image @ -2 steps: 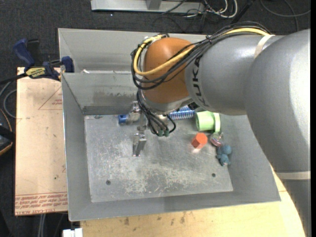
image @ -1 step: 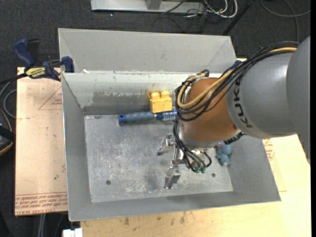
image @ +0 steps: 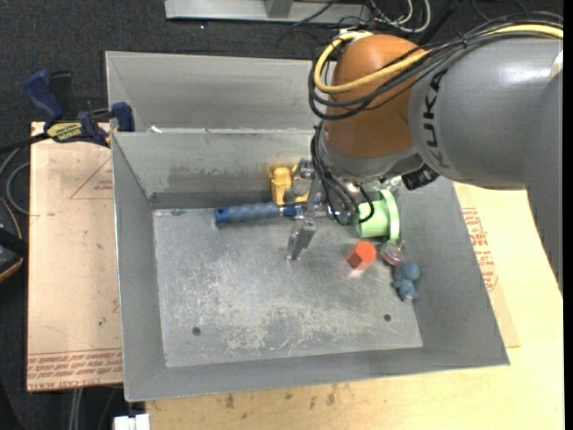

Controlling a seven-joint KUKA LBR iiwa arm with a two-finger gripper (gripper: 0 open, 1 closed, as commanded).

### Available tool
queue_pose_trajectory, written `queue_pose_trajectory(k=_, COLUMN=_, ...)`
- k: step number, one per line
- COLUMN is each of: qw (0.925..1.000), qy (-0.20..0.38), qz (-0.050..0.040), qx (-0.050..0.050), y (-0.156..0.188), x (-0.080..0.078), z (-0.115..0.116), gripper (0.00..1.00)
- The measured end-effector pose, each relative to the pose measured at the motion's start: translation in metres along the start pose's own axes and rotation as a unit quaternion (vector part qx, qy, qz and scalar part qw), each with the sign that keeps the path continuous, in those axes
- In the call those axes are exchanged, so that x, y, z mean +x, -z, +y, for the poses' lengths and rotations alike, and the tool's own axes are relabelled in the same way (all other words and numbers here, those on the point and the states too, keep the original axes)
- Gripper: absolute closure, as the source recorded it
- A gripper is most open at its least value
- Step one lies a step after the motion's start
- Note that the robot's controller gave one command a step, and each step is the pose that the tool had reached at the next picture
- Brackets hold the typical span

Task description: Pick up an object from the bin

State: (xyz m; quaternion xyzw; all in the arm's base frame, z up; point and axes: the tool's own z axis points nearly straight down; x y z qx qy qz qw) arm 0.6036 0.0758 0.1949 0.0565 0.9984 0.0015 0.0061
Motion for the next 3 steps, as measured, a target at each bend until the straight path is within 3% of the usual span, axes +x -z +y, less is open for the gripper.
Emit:
queue_pose_trajectory(k=1, qw=0.9998, qy=-0.017, qz=0.0043, qx=0.001, y=-0.046, x=-0.048, z=0.029, gripper=0.00)
queue_pose_trajectory(k=2, qw=0.9938, qy=-0.111, qz=0.0038, qx=0.000, y=-0.116, x=-0.051, z=-0.012, gripper=0.00)
queue_pose_trajectory(k=3, qw=0.9939, qy=-0.111, qz=0.0004, qx=0.000, y=-0.115, x=-0.053, z=-0.012, gripper=1.00)
